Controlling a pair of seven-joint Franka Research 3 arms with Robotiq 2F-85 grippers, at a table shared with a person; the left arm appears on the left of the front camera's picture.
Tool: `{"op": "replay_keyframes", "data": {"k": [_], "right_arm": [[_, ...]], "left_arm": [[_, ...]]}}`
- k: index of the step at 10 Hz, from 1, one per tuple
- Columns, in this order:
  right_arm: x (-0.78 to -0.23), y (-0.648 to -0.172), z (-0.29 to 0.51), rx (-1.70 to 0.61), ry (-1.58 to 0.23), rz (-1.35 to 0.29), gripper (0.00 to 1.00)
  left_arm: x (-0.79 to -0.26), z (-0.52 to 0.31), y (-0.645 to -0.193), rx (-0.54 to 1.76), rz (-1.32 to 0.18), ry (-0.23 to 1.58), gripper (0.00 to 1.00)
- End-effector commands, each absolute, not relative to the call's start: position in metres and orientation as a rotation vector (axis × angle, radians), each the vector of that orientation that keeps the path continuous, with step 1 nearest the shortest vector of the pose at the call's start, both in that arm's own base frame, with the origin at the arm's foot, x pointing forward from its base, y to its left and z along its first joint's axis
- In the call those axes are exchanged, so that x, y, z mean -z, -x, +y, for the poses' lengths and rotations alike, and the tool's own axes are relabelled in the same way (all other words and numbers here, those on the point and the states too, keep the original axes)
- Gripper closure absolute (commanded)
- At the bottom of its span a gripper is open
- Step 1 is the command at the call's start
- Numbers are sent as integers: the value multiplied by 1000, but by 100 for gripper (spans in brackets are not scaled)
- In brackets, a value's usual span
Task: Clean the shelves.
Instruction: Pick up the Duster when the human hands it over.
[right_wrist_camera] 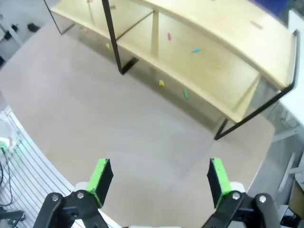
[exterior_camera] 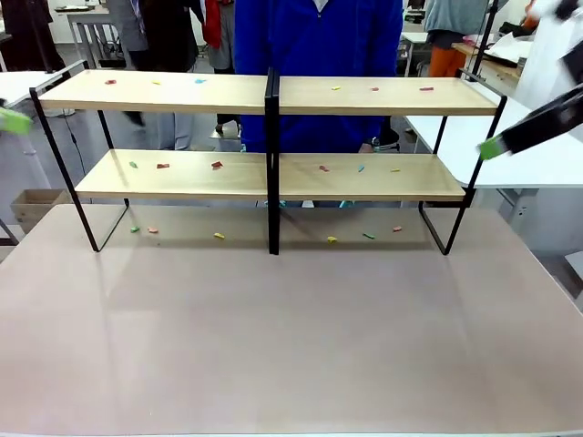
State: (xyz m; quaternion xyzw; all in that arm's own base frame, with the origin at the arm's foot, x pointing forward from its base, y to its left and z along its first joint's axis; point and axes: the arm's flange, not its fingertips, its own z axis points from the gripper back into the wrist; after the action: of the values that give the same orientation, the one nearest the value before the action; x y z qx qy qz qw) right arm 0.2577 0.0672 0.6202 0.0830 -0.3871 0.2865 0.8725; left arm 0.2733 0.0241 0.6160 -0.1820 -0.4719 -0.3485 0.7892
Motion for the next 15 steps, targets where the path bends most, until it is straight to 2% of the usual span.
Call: {"op": "replay_keyframes", "data": {"k": [1,4,11,13,15], "right_arm": [[-633,-258,60,-634,-161,-869,0],[-649,-255,63,-639,-146,-915,0],[-637,-283,59,-632,-179,-893,0],[-637,-292,58,-657,-191,-910,0],[-639,-304,56,-587,-185,-963,0]], "left_arm": [[-576,34,-247,680,-1166,428,0],[-581,30,-241,636,-1182,400,0],[-576,-1,-305,639,-1107,435,0],[-577,-6,-304,628,-1093,419,0],[-576,-2,-311,640,-1088,425,0]]}}
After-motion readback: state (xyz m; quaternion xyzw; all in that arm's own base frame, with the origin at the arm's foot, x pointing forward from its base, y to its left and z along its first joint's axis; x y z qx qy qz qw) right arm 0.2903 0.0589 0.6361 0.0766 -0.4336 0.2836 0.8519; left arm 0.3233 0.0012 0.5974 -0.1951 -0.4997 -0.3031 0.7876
